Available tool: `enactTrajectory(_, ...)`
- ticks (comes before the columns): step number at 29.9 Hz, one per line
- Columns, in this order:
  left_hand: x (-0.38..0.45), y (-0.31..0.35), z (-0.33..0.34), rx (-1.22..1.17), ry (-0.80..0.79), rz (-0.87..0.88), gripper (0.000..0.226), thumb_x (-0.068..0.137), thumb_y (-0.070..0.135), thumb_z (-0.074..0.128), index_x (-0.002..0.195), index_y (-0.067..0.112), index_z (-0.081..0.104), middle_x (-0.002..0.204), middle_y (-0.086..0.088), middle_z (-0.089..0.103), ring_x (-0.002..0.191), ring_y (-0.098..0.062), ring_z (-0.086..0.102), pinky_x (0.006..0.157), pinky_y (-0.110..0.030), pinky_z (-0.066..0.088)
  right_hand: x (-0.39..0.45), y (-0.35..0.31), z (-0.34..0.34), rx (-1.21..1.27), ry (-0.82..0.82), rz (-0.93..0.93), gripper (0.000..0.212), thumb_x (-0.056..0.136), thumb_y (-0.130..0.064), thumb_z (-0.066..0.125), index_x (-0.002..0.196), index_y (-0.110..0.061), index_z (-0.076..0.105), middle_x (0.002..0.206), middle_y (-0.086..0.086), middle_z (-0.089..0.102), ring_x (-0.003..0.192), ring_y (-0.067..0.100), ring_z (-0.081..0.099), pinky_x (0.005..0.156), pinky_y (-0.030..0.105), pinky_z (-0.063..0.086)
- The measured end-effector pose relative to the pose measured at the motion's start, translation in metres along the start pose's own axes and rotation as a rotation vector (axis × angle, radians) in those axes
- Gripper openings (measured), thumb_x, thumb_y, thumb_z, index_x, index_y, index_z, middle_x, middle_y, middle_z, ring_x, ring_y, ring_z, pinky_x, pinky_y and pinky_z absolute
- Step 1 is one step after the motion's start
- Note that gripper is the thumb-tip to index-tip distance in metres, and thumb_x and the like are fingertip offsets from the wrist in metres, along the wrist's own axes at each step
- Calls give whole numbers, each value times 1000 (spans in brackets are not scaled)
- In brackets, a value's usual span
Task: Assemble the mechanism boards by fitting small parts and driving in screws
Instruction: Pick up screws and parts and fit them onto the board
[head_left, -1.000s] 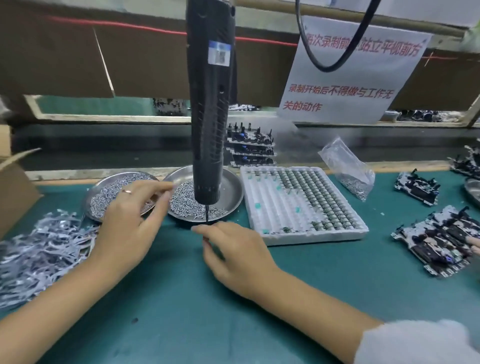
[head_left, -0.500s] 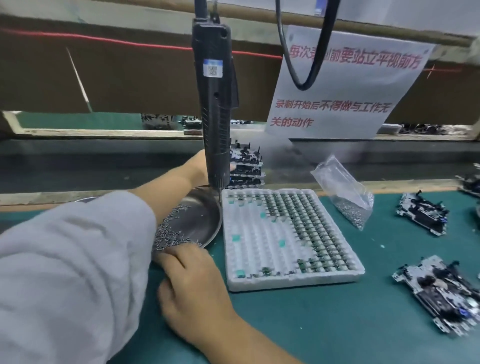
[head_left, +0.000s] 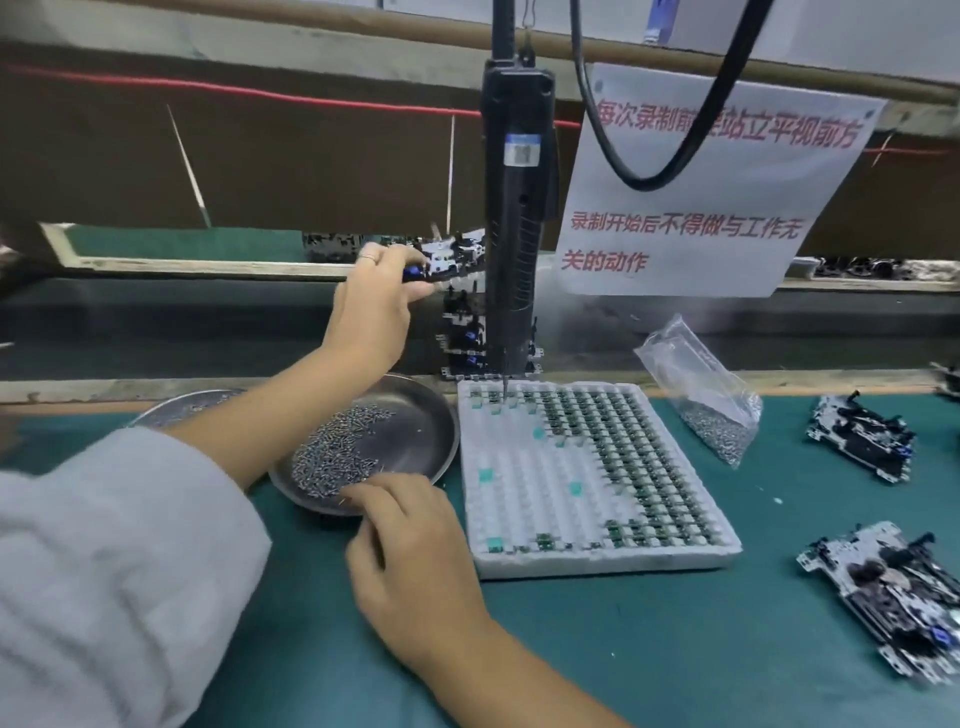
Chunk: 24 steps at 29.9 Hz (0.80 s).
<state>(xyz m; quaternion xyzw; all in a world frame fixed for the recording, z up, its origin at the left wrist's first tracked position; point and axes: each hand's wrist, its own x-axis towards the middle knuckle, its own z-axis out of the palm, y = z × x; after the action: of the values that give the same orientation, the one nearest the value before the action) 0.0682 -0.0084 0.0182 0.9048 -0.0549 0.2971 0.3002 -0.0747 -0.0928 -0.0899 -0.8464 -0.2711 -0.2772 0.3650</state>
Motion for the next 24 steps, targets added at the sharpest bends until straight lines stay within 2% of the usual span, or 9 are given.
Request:
enactTrajectory(5,-62,-36,-70,56,125,125,35,90,0,58,122,15,60,118,-4,56,71,7,47,71,-24,37,3,-2,-5,231,77,171,33,90,-6,45,121,-10,56,116,2,54,112,10,49,99,23,38)
enactTrajectory(7,-99,-43,-97,72,98,176,41,86,-7,60,122,12,59,114,-2,56,76,17,52,66,-18,41,3,-5,-8,329,183,230,31,92,-9,44,120,-22,50,115,-3,51,110,3,47,97,16,35)
enactTrajectory(8,-120,-46,-108,86,84,198,41,84,-7,64,121,11,59,113,-3,57,81,14,54,66,-23,45,2,-6,-9,386,242,260,31,92,-12,43,118,-28,47,113,-3,50,108,4,48,96,16,36)
enactTrajectory(10,-159,-51,-126,119,79,237,37,83,6,68,118,11,58,113,-2,59,88,-6,55,64,-36,51,-2,-9,-11,504,331,287,29,94,-17,42,116,-35,46,109,0,52,103,9,51,91,18,39)
enactTrajectory(12,-194,-54,-138,138,47,266,33,86,24,66,116,16,54,112,6,56,81,-12,60,60,-34,53,-7,-12,-12,536,333,243,26,95,-25,42,117,-36,46,109,0,53,103,12,53,91,18,39)
enactTrajectory(16,-240,-56,-141,199,-119,320,33,87,42,45,111,19,50,105,4,64,59,-19,66,45,-27,51,-14,-17,-17,343,142,10,27,97,-29,42,123,-27,48,115,-9,53,111,6,50,98,18,36)
enactTrajectory(18,-251,-58,-139,257,-189,303,36,89,51,37,107,22,49,99,6,67,55,-15,63,42,-23,46,-18,-19,-22,279,-23,-137,32,97,-36,46,122,-18,53,115,-4,56,111,11,53,97,22,39)
enactTrajectory(21,-256,-65,-136,261,-232,236,44,83,58,43,114,27,50,100,13,69,66,-8,67,51,-22,49,-21,-18,-23,54,-331,-390,43,89,-41,60,117,-8,63,113,6,61,106,22,56,93,32,43)
enactTrajectory(24,-246,-78,-138,260,-118,201,47,84,54,48,114,21,63,99,12,70,71,-8,68,62,-23,49,-19,-18,-20,-77,-393,-448,41,85,-37,69,115,-9,66,109,5,64,103,27,57,90,37,46)
